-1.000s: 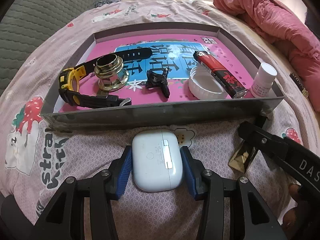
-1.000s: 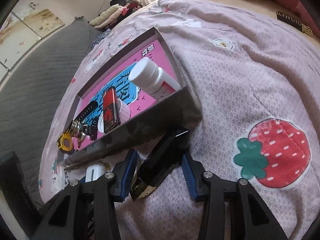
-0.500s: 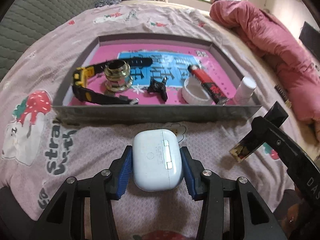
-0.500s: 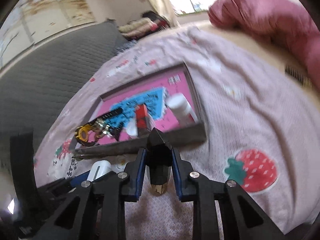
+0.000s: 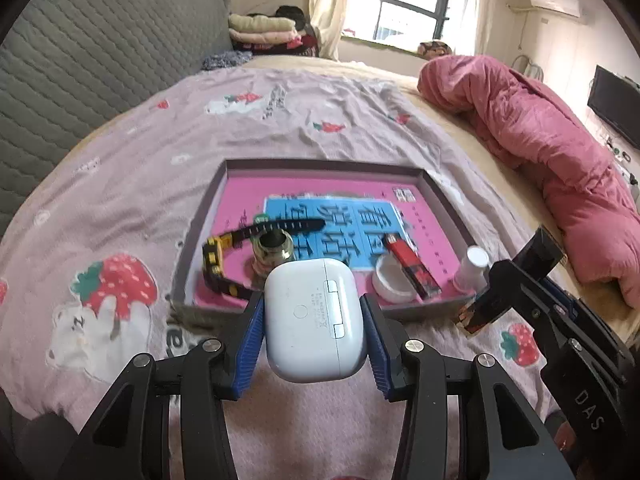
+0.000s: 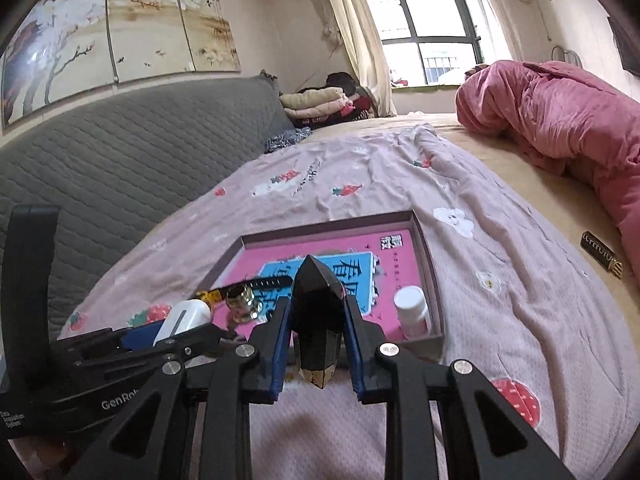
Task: Organize rigid objects
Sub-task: 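Lift and carry the earbud case with left tool while right tool carries the lighter into the box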
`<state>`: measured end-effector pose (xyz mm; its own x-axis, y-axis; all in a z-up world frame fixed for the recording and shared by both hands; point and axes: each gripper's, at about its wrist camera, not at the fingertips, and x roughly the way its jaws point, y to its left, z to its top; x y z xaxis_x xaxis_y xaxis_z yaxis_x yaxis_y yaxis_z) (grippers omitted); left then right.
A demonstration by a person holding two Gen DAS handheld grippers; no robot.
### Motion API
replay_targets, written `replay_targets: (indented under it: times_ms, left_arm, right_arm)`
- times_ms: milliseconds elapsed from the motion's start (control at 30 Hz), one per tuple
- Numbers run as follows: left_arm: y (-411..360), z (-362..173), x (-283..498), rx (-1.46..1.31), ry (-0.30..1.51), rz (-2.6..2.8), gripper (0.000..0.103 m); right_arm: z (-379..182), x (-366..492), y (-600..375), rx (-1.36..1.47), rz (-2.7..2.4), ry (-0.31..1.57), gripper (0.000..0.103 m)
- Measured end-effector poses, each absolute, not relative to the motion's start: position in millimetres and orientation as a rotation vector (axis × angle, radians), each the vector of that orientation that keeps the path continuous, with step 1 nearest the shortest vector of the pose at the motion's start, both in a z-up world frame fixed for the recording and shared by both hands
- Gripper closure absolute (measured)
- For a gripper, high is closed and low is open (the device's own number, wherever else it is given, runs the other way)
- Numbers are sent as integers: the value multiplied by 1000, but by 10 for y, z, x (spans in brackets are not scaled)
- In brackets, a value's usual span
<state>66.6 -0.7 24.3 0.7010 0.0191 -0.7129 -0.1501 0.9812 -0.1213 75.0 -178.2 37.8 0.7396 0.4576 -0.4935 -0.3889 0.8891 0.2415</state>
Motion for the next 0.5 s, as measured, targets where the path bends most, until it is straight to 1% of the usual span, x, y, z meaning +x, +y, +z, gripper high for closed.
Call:
replay_targets:
  times_ms: [167, 500]
  left_arm:
    - [52, 307, 728, -176, 769, 114, 55]
    - [197, 259, 872, -189, 777, 113, 55]
  right_arm:
    - [362, 850, -1763, 154, 470, 572, 78]
    - [292, 1034, -1716, 191, 488, 564, 78]
